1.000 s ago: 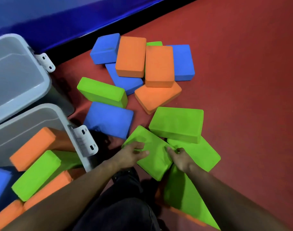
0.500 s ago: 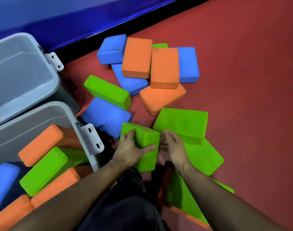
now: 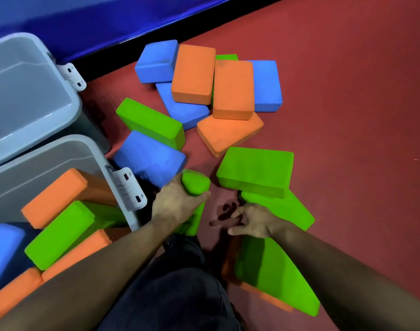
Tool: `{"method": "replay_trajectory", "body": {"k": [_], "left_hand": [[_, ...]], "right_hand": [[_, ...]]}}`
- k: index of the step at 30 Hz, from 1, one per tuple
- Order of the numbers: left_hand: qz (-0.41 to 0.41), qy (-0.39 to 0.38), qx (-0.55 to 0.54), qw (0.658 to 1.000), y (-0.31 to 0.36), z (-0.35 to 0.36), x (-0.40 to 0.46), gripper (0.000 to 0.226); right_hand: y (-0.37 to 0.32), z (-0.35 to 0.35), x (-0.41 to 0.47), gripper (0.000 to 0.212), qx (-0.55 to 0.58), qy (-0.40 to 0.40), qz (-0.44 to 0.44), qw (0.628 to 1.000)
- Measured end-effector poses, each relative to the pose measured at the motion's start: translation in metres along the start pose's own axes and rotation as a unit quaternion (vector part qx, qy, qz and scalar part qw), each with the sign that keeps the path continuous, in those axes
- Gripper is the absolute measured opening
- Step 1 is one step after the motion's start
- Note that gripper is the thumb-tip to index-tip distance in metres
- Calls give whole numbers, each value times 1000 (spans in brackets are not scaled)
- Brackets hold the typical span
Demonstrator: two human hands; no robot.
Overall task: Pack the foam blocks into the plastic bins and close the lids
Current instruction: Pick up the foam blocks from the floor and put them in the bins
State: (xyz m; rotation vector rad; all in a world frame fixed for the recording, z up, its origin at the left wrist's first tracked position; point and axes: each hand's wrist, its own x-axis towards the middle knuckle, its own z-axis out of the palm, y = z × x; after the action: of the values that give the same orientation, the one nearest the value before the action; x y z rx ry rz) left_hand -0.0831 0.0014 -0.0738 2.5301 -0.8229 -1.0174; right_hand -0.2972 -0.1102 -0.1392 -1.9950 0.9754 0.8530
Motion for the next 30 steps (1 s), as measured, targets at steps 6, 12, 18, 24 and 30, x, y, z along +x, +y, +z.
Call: {"method": "replay_trajectory", "body": {"k": [6, 12, 18, 24, 30], "left_hand": [[-9, -15, -6, 1000, -8, 0, -3, 88], [-10, -14, -43, 999, -13, -3, -3, 84], [1, -8, -86, 996, -9, -13, -3, 73], [31, 23, -126, 991, 4, -48, -12, 65], [74, 105, -176, 976, 3, -123, -38, 71]], "right_hand": [[18, 6, 8, 73, -96, -51, 68, 992], [30, 9, -3, 85, -74, -54, 86, 992], [24, 5, -13, 101, -44, -44, 85, 994], [-14, -57, -45, 104, -7, 73, 40, 996], [-82, -116, -86, 101, 60, 255, -18, 965]]}}
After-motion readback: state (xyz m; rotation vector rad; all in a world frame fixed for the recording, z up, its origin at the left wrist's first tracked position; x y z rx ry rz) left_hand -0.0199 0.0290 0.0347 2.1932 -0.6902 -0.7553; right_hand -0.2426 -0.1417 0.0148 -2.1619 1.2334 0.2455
